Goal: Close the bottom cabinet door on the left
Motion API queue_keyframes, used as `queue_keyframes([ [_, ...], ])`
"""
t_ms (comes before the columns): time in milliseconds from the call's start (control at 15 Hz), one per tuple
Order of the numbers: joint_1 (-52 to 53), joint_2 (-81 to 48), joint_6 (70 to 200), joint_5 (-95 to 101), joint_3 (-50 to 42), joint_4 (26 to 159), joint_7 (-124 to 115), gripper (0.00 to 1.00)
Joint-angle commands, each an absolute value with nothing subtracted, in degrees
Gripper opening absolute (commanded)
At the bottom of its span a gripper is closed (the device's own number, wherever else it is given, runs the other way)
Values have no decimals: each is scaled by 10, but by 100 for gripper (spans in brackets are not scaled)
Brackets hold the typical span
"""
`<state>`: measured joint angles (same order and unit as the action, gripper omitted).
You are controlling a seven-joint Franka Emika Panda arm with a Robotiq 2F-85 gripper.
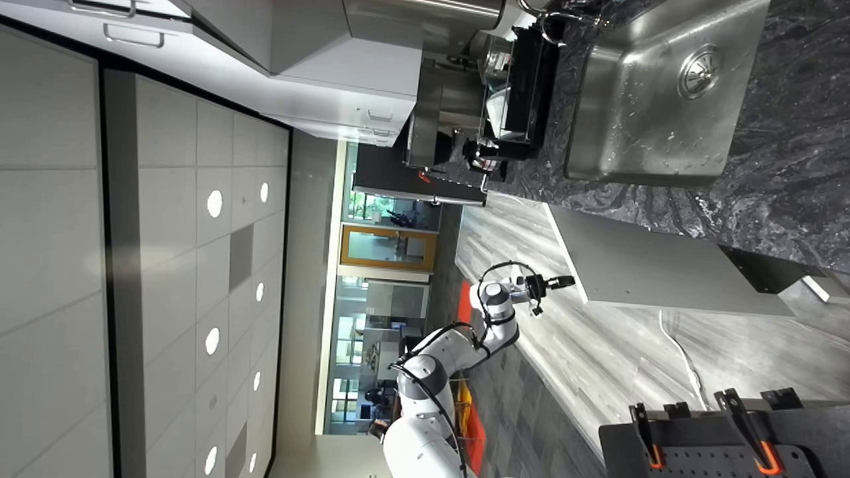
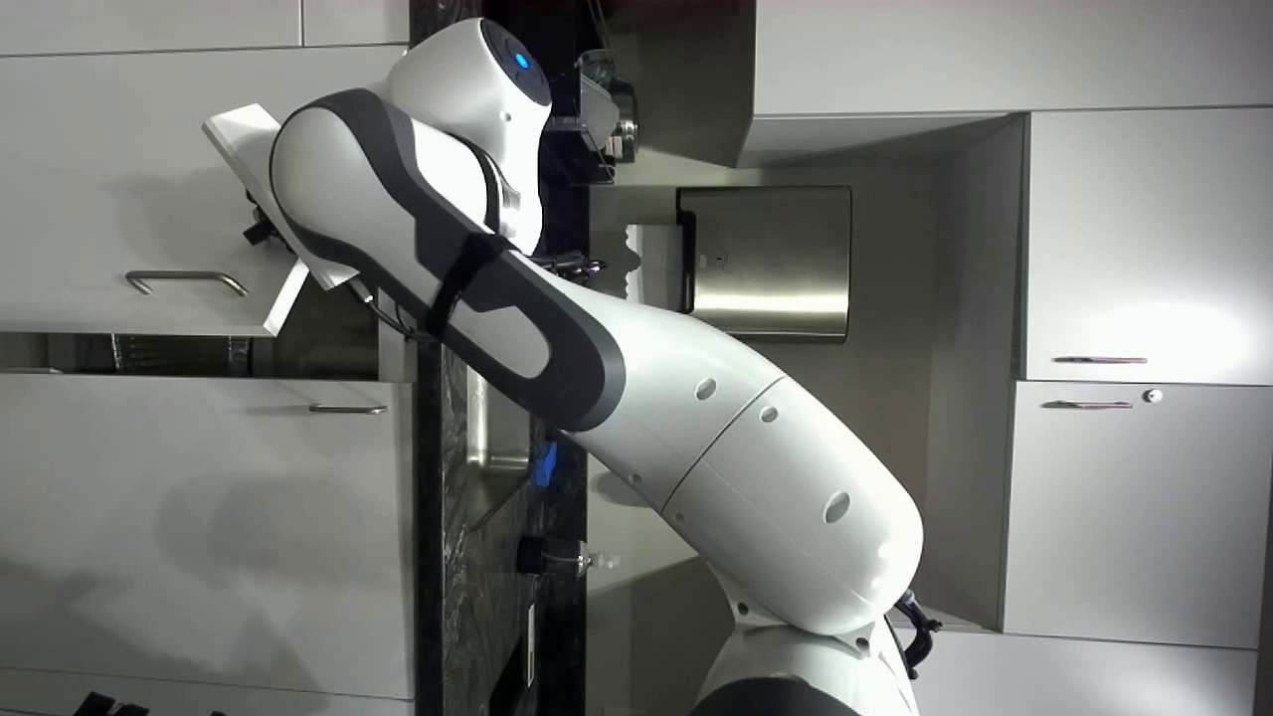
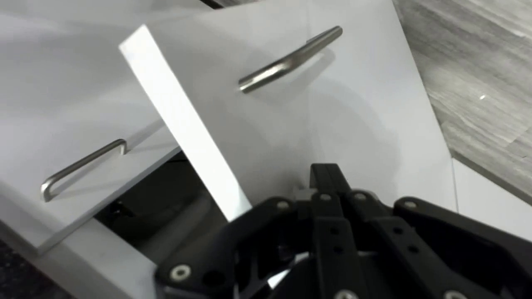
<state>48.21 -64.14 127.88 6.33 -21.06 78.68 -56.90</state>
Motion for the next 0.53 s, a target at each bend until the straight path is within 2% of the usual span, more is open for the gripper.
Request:
queue_keyframes([
  [0, 509, -611, 1262, 128, -240, 854, -676, 0],
  [467, 508, -608, 1185, 233, -237, 875, -849, 0],
])
